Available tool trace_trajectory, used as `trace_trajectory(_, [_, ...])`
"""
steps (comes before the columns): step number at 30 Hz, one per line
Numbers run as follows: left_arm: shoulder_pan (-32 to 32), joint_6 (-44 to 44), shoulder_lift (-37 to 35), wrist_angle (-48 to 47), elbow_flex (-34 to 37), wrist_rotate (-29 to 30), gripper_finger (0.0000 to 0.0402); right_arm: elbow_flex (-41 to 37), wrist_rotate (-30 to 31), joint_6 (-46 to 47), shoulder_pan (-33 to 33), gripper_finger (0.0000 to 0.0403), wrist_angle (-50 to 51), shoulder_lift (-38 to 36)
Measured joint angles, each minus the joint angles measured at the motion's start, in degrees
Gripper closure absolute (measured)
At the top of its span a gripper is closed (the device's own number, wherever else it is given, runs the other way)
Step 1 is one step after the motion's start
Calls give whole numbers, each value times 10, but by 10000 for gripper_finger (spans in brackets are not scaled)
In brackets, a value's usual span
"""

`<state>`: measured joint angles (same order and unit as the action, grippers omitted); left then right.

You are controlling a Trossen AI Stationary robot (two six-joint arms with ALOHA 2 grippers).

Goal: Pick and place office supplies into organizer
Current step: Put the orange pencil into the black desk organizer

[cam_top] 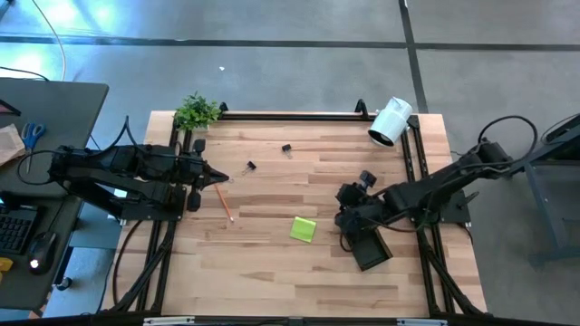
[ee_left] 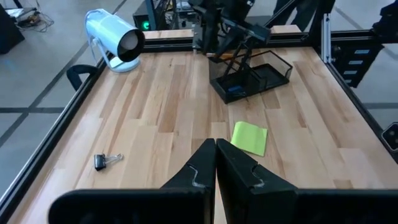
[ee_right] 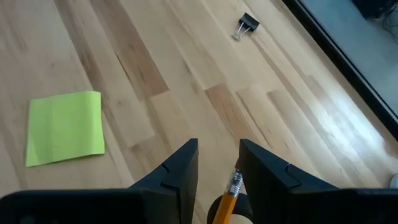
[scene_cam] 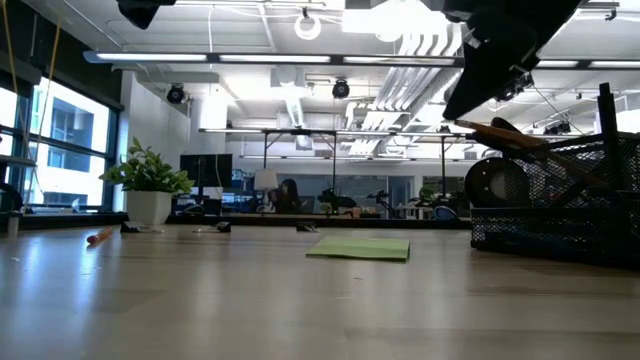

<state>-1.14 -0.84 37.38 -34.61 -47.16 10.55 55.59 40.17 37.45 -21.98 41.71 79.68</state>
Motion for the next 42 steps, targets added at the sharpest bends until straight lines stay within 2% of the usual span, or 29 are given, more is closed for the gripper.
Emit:
trace_trajectory(14, [0, 1, 0, -2, 0, 0, 399, 0, 14, -1, 6, 292, 25, -17])
trace_trajectory(32, [0, 1, 0, -2, 0, 0, 399, -2, -40, 33, 11, 293, 35, -17])
trace_trajectory(42, [0, 1, 0, -2, 0, 0, 399, -2, -19, 31, 14, 293, 35, -17])
